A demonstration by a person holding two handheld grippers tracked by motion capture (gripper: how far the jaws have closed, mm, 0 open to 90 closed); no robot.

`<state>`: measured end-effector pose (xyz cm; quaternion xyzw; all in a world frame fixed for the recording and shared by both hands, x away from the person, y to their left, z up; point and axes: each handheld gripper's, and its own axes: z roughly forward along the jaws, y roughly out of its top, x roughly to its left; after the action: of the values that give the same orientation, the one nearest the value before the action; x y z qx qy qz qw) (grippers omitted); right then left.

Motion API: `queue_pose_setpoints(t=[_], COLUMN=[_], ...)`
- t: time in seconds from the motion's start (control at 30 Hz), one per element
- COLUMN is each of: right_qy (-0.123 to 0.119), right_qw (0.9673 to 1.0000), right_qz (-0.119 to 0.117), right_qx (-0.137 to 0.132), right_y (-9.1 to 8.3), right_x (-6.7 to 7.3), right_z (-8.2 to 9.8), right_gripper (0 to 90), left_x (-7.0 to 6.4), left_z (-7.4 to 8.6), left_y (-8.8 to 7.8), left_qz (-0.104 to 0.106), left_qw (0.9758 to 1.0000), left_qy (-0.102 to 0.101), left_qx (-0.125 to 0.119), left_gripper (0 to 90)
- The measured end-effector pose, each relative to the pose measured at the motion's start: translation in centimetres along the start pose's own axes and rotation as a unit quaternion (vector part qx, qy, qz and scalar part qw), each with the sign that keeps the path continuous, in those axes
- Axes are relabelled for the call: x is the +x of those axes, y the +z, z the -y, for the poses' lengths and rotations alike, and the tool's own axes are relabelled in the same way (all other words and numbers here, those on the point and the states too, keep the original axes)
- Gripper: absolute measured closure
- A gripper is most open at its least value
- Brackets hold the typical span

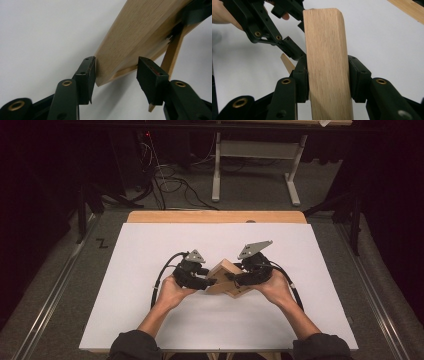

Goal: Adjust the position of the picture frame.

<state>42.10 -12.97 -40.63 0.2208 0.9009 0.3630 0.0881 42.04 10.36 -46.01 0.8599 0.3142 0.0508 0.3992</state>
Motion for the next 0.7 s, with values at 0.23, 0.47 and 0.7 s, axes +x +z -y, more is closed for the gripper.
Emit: queue_pose_setpoints(t=[0.23, 0.47, 0.7], right_qy=[0.021, 0.022, 0.016], right_qw=[0.9996, 0.9996, 0.9997], right_qz=[-0.016, -0.020, -0.018], right_qx=[-0.004, -0.003, -0.004], right_y=[0.1, -0.5, -0.4], right_x=[-0.1, 0.0, 0.1], right_z=[0.1, 0.8, 2.1], right_gripper=[53.5, 53.3, 55.1], left_x=[0.4, 1.4, 1.2], left_z=[0.2, 1.2, 1.0], left_y=[0.0, -0.2, -0.1], left_qz=[-0.010, -0.013, -0.019], left_qw=[0.9999, 0.9995, 0.9996], left_qy=[-0.005, -0.027, -0.023], left_qx=[0.006, 0.001, -0.002], left_gripper=[51.4, 56.2, 57.2])
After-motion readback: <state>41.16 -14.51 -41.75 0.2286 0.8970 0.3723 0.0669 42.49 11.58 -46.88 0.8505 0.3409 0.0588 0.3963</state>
